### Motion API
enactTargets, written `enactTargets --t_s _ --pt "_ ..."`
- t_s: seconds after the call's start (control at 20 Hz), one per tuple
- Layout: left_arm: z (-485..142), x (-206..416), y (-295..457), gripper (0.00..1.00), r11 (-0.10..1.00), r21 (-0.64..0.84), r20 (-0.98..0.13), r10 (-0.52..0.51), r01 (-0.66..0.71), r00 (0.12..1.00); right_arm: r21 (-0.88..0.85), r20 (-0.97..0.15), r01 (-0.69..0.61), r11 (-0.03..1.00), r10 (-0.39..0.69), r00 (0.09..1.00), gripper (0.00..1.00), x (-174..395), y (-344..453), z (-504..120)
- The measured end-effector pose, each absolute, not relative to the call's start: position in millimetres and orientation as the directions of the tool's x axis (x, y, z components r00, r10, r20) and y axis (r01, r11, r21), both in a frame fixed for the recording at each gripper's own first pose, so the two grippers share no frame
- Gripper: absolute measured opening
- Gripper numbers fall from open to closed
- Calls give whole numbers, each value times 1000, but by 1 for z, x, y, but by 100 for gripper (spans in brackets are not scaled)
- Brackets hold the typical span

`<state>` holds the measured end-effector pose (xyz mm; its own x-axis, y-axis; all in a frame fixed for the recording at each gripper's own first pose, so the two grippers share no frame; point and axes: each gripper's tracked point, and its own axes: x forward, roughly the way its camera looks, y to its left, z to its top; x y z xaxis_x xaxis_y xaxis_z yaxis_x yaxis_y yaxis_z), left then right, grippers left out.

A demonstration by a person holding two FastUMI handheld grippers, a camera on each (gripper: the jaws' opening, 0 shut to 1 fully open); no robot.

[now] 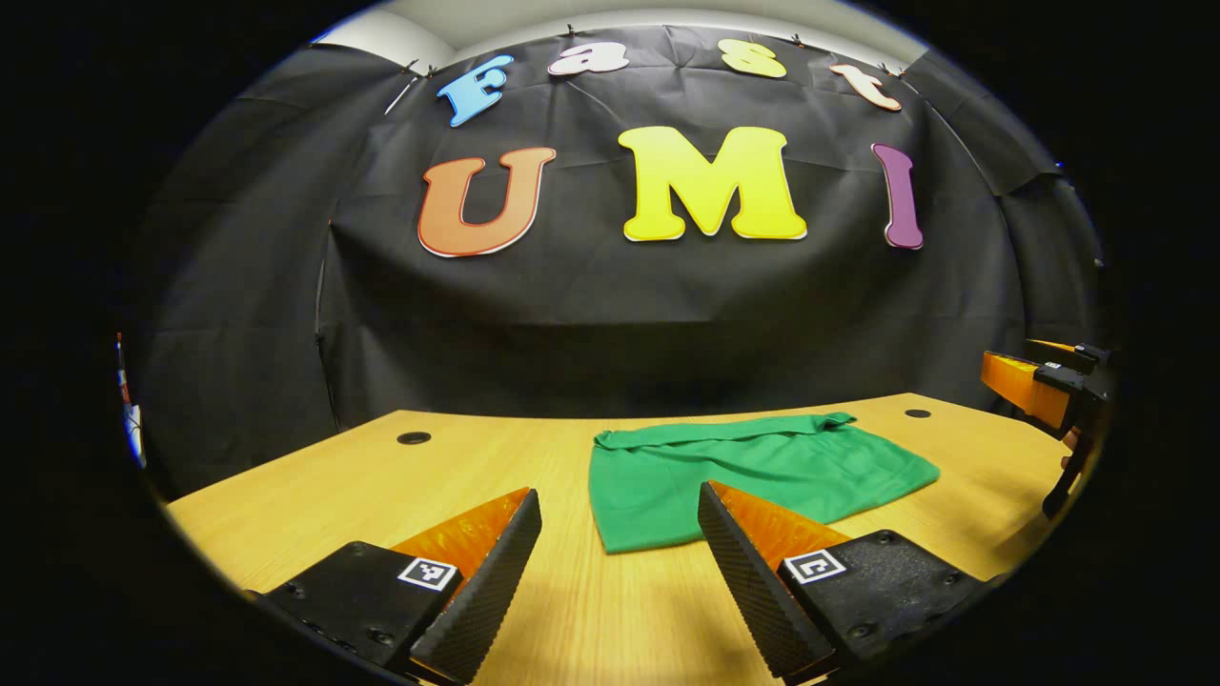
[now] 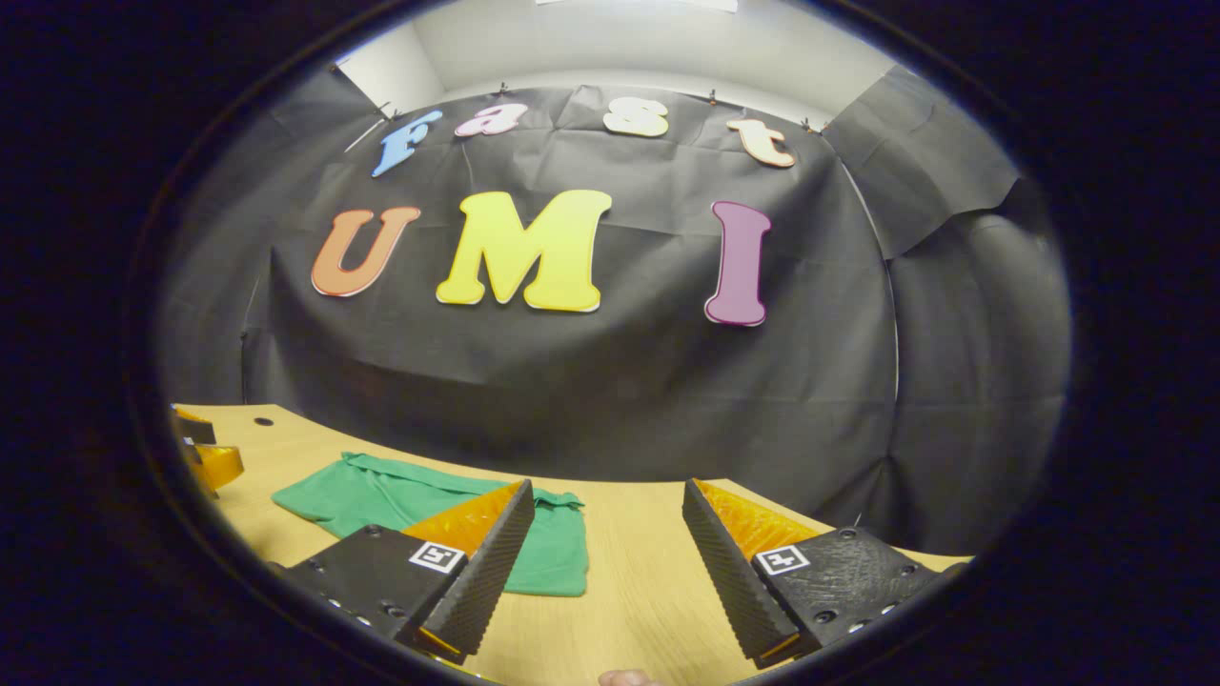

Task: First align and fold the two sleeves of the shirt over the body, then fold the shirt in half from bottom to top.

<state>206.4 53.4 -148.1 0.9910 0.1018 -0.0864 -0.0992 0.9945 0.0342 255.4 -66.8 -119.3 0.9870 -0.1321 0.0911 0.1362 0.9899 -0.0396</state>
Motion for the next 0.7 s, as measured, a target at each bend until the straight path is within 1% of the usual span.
enactTargets --t_s 0.1,0.2,0.3,0.45,0.5,0.55,0.6,0.65,0.7 --pt "-133 177 40 100 994 20 -82 106 -105 991 -92 87 114 989 -106 991 95 226 -62 -117" --pt "-123 147 21 100 996 27 -120 89 -87 989 -125 64 69 990 -61 996 95 194 -53 -120" --pt "-105 115 10 100 993 65 -124 101 -94 987 -104 39 70 992 -67 997 95 162 -56 -119" --pt "-92 71 -10 100 997 32 -151 76 -72 986 -51 -24 57 997 -58 998 95 114 -52 -116" --pt "-88 58 -16 100 997 28 -152 73 -69 986 -46 -26 50 998 -51 998 95 99 -49 -110" --pt "-79 46 -17 100 996 36 -142 82 -77 986 -47 -23 37 998 -38 999 96 83 -44 -104" --pt "-72 35 -15 100 995 48 -122 92 -87 988 -41 -15 17 999 -18 1000 95 67 -38 -96" --pt "-62 27 -15 100 994 59 -101 95 -89 990 -36 -4 -3 999 3 1000 94 52 -32 -89" --pt "-55 21 -17 100 995 58 -87 86 -82 992 -30 -3 -13 999 13 1000 95 39 -29 -84"
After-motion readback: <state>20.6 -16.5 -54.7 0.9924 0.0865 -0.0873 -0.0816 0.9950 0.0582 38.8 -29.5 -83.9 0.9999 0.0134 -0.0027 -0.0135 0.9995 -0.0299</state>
